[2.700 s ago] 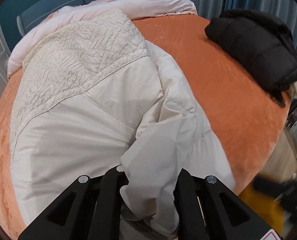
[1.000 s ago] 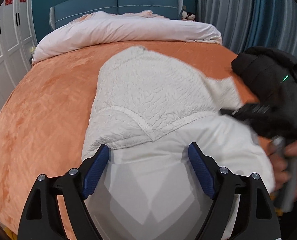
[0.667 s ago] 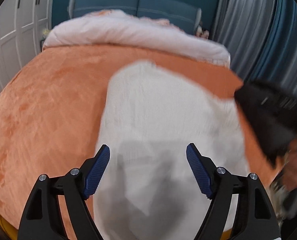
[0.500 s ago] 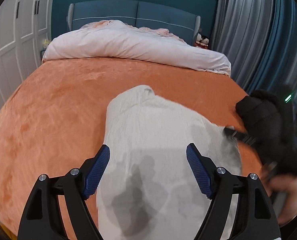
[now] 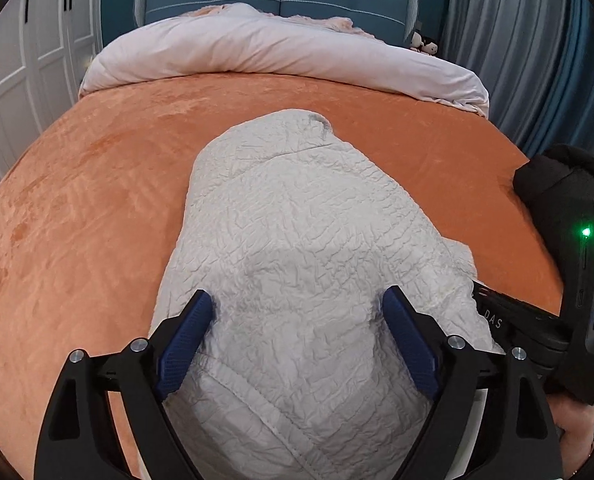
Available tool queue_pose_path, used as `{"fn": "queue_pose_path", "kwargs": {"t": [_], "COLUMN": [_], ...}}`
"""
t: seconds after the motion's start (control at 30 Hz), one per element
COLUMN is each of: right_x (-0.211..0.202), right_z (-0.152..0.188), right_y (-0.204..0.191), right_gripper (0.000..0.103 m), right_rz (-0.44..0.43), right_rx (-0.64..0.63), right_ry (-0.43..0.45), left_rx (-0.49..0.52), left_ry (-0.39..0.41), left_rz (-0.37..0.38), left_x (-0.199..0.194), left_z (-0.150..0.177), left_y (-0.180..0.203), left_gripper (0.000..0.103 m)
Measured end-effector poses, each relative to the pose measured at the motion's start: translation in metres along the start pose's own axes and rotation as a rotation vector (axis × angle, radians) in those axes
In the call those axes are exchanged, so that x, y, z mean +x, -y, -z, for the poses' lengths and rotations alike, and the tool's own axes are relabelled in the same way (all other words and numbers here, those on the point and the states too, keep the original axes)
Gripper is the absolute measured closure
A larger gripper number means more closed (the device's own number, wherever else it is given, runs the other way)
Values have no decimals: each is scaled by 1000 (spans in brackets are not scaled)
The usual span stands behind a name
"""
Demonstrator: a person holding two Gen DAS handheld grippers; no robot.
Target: Fold large clothes
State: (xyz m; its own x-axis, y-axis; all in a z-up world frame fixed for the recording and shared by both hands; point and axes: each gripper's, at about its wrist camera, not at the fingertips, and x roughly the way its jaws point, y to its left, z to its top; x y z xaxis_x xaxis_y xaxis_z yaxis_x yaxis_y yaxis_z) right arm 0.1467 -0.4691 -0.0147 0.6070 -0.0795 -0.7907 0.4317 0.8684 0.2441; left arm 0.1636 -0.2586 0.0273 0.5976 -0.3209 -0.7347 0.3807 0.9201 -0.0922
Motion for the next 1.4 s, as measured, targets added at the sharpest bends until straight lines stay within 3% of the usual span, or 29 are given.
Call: {"fn": "queue_pose_path", "kwargs": {"t": [0.43, 0.53, 0.63, 0.73, 0.87, 1.17, 1.4], "right_x": [3, -20, -72, -124, -152, -133, -114], "right_z": [7, -4, -6, 11, 44, 118, 149], "right_y": [11, 6, 6, -2, -15, -19, -6], "right_gripper": [103, 103, 98, 98, 98, 98, 100], "right_rz": [-42, -11, -80, -104, -128, -60, -39], "right_rx": [20, 13, 48, -8, -50, -83, -76], "right_ry": [13, -31, -52, -63, -106, -266, -300], "left_rx": [40, 70, 136, 165, 131, 104, 133], "left_ry": [43, 6, 14, -12, -69, -172, -199], "left_rz": [-44, -39, -72, -89, -65, -53, -63], "left_x": [10, -11, -41, -68, -88, -92, -80], "left_z": [10, 3, 6, 14, 30, 63, 85], "left_y": [5, 1, 2, 1, 0, 0, -4], "left_gripper": [14, 14, 15, 16, 16, 14, 10]}}
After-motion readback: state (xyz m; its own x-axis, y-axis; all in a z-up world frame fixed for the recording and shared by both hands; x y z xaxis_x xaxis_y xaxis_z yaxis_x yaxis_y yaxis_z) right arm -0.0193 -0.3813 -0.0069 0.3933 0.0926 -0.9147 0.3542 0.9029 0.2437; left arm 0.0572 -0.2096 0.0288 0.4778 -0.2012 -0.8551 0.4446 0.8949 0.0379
